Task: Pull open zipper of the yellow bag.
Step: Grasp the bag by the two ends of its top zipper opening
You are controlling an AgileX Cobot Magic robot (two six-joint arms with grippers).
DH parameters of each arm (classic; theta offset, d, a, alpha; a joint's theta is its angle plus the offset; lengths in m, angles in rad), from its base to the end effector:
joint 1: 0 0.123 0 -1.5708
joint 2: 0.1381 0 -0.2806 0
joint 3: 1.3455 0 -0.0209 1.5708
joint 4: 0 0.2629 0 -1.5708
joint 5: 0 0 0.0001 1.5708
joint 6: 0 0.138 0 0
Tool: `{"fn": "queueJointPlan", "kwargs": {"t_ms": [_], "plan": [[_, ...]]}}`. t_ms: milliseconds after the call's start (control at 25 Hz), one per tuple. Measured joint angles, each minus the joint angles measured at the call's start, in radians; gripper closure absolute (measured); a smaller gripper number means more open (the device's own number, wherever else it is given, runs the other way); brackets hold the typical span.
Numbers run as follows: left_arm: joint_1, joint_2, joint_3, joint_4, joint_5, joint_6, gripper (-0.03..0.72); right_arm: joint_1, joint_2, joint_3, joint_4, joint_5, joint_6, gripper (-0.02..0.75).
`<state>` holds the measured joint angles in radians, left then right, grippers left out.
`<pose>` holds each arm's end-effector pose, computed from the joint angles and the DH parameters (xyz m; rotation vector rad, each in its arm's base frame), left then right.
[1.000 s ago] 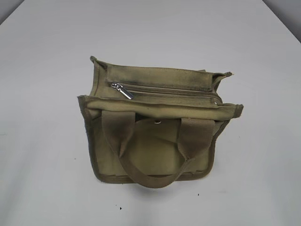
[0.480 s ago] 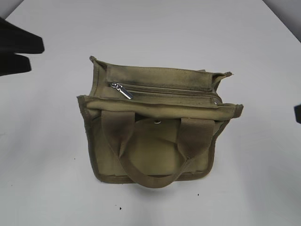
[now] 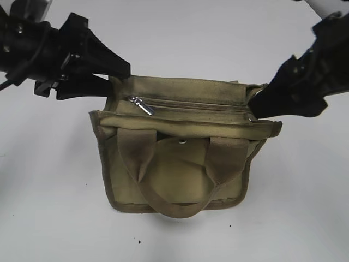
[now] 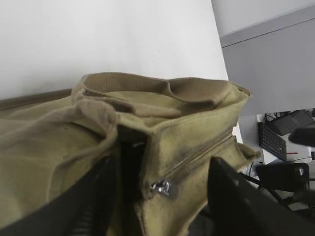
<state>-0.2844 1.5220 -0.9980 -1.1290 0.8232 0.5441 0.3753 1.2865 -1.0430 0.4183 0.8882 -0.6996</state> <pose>0.2994 -0.1829 0.2313 0.1762 2.4891 -1.1913 0.2564 0.1478 0.2701 -1.1008 2.2896 0.3913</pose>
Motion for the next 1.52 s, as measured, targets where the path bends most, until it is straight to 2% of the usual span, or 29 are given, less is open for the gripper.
{"fn": "queueJointPlan", "kwargs": {"t_ms": [160, 280, 480, 560, 760, 840, 960, 1040, 1360, 1520], "plan": [[0.0, 0.043, -0.025, -0.012, -0.004, 0.0, 0.234, 0.08, 0.14, -0.151, 0.037, 0.161, -0.074, 0.176], [-0.001, 0.063, -0.042, -0.022, -0.001, 0.0, 0.25, 0.134, 0.232, -0.251, 0.051, 0.209, -0.137, 0.176], [-0.001, 0.082, -0.06, -0.03, 0.029, 0.0, 0.344, 0.186, 0.337, -0.376, 0.071, 0.275, -0.157, 0.176], [-0.001, 0.084, -0.06, -0.031, 0.032, 0.0, 0.36, 0.191, 0.364, -0.419, 0.084, 0.255, -0.158, 0.176], [-0.011, 0.088, -0.068, -0.032, 0.033, 0.0, 0.389, 0.192, 0.372, -0.441, 0.128, 0.077, -0.158, 0.176], [-0.023, 0.088, -0.078, -0.032, 0.024, 0.002, 0.443, 0.197, 0.38, -0.441, 0.166, 0.035, -0.158, 0.176], [-0.034, 0.088, -0.089, -0.023, 0.018, 0.038, 0.599, 0.208, 0.404, -0.443, 0.177, 0.003, -0.159, 0.176], [-0.035, 0.088, -0.097, -0.019, 0.019, 0.046, 0.659, 0.214, 0.427, -0.443, 0.174, 0.001, -0.164, 0.176], [-0.035, 0.089, -0.103, -0.015, 0.028, 0.048, 0.678, 0.215, 0.481, -0.443, 0.076, -0.011, -0.155, 0.181], [-0.035, 0.089, -0.103, -0.015, 0.028, 0.048, 0.679, 0.215, 0.495, -0.444, 0.046, -0.006, -0.135, 0.248]]}}
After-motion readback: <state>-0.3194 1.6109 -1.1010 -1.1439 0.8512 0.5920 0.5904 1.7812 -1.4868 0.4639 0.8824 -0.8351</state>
